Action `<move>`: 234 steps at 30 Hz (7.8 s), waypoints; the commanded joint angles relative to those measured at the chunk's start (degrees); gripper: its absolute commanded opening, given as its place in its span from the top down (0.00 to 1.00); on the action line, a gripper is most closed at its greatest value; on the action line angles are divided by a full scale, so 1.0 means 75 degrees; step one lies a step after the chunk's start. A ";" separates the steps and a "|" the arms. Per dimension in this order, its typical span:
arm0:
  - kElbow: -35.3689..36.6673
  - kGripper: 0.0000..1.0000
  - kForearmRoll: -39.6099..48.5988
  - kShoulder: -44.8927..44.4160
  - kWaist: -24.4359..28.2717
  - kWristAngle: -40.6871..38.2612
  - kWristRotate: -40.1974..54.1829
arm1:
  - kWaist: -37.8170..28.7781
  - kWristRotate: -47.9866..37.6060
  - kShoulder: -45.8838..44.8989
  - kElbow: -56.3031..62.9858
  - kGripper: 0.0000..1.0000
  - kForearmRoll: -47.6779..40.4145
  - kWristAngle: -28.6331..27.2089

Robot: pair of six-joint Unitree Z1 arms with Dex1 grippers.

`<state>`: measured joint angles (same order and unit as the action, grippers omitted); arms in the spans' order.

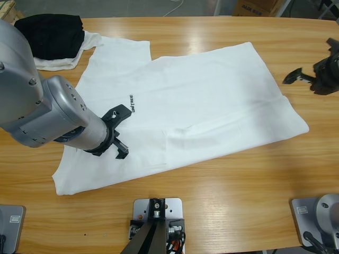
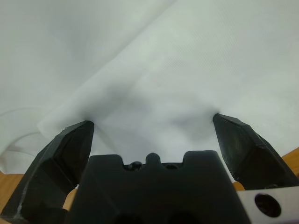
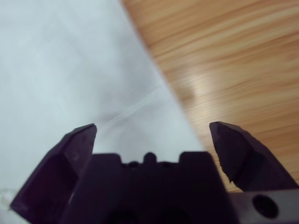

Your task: Fold clothes

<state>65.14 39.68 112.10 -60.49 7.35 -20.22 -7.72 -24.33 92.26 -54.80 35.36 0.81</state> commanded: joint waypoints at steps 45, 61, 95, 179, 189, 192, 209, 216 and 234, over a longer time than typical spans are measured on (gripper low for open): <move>-0.0951 0.00 0.0335 -0.0519 -0.0164 0.0070 0.0186 | -0.4443 -0.6255 0.1046 0.1142 0.00 0.2604 -0.0633; 0.2670 0.12 0.0911 -0.1400 0.3921 -0.1524 0.0273 | 0.0083 0.0228 0.0048 -0.2497 0.06 0.1702 0.1858; 1.3482 0.00 0.5960 0.6426 0.5334 -0.2754 0.0364 | 0.2249 0.1369 0.1595 -0.2268 0.08 0.0603 0.2515; 1.5957 1.00 0.5906 0.7319 0.5416 -0.3807 0.0141 | 0.3643 0.1798 0.2663 -0.1178 0.50 -0.0635 0.3768; 1.5954 1.00 0.5913 0.7284 0.5405 -0.3863 0.0130 | 0.3643 0.1896 0.3442 -0.1030 0.50 -0.1364 0.4209; 1.5959 1.00 0.5913 0.7272 0.5405 -0.3863 0.0130 | 0.3643 0.1901 0.3566 -0.1004 0.50 -0.1504 0.4312; 1.5957 1.00 0.5960 0.7230 0.5393 -0.3875 0.0130 | 0.3643 0.2084 0.3964 -0.0852 1.00 -0.1914 0.4720; 1.5959 1.00 0.5978 0.7197 0.5416 -0.3875 0.0130 | 0.3643 0.2349 0.3737 -0.0702 1.00 -0.2025 0.4847; 1.5943 1.00 0.7392 0.5950 0.5358 -0.3931 0.0355 | 0.3643 0.2168 0.1522 0.0013 1.00 -0.1139 0.5744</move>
<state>153.00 85.59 155.79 -19.39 -22.56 -18.87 18.86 -7.32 107.03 -58.09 21.43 43.20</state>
